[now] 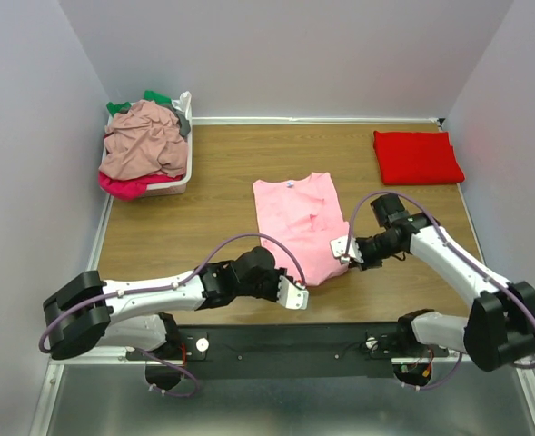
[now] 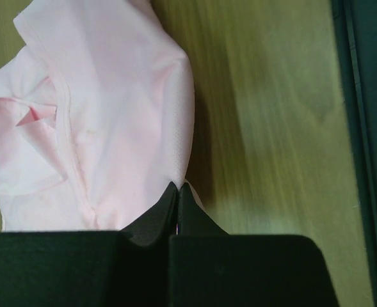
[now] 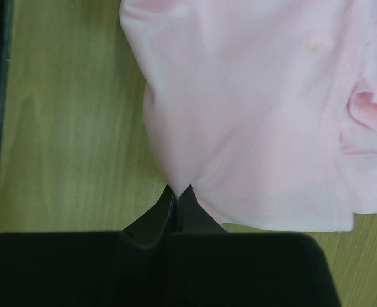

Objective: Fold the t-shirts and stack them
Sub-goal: Fold the tshirt

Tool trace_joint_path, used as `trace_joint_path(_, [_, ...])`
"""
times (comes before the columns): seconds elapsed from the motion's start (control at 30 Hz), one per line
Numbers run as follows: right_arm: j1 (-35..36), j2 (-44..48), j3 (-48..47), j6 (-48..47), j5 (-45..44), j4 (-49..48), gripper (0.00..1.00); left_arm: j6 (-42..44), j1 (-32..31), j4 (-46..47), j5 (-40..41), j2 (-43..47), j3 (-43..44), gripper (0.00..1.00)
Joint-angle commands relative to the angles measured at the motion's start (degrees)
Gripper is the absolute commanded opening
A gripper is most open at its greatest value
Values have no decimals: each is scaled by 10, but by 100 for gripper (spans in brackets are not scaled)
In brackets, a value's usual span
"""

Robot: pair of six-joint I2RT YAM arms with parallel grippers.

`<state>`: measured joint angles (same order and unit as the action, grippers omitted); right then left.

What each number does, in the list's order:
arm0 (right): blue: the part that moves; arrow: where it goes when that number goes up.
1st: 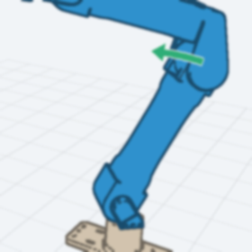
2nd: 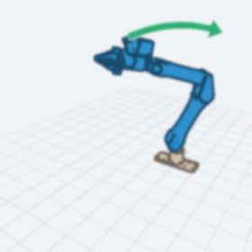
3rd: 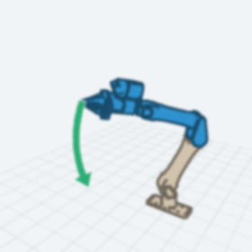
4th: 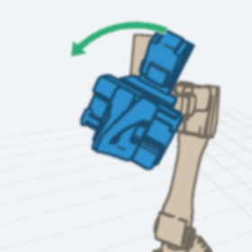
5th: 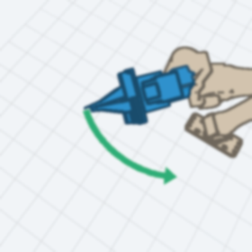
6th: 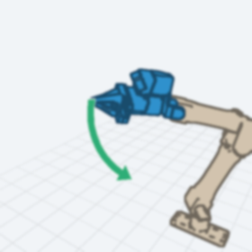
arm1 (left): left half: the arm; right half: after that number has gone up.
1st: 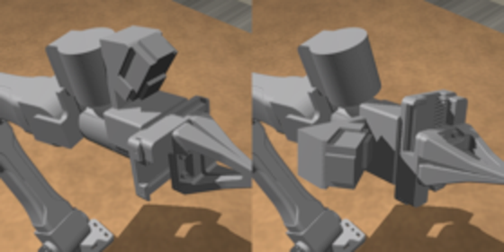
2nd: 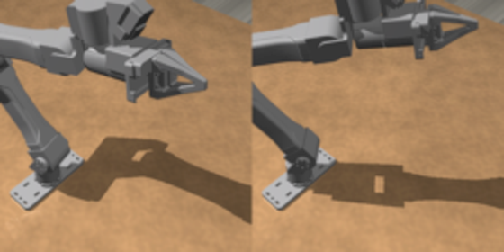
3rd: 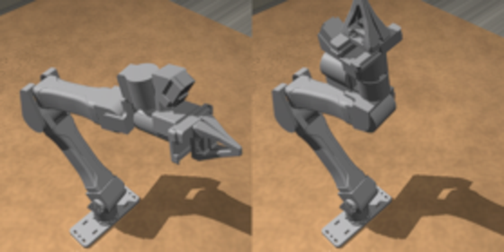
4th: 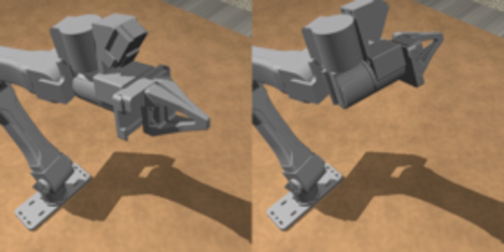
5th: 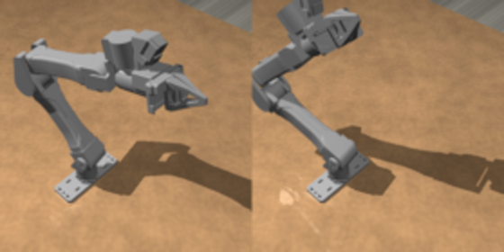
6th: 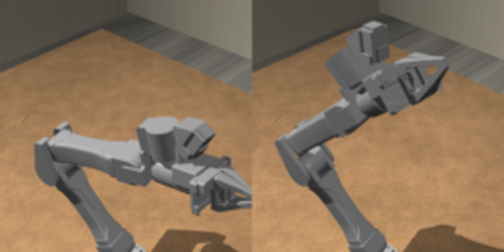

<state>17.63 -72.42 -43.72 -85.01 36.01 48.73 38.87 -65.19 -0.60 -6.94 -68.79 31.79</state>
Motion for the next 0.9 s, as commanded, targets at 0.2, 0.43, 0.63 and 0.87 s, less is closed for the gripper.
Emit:
trace_joint_path(0.2, [3, 91, -45, 41, 68, 146, 0, -18, -10, -49, -84, 35, 21, 0])
trace_joint_path(0.43, [3, 27, -153, 130, 30, 96, 0, -5, 23, -20, -41, 77, 27, 0])
trace_joint_path(0.63, [2, -54, -235, 200, 9, 45, 0, 46, 121, 21, -51, 79, 46, 0])
trace_joint_path(0.87, [2, -173, -343, 272, -16, -23, 0, 100, 250, 99, -90, 1, 73, 0])
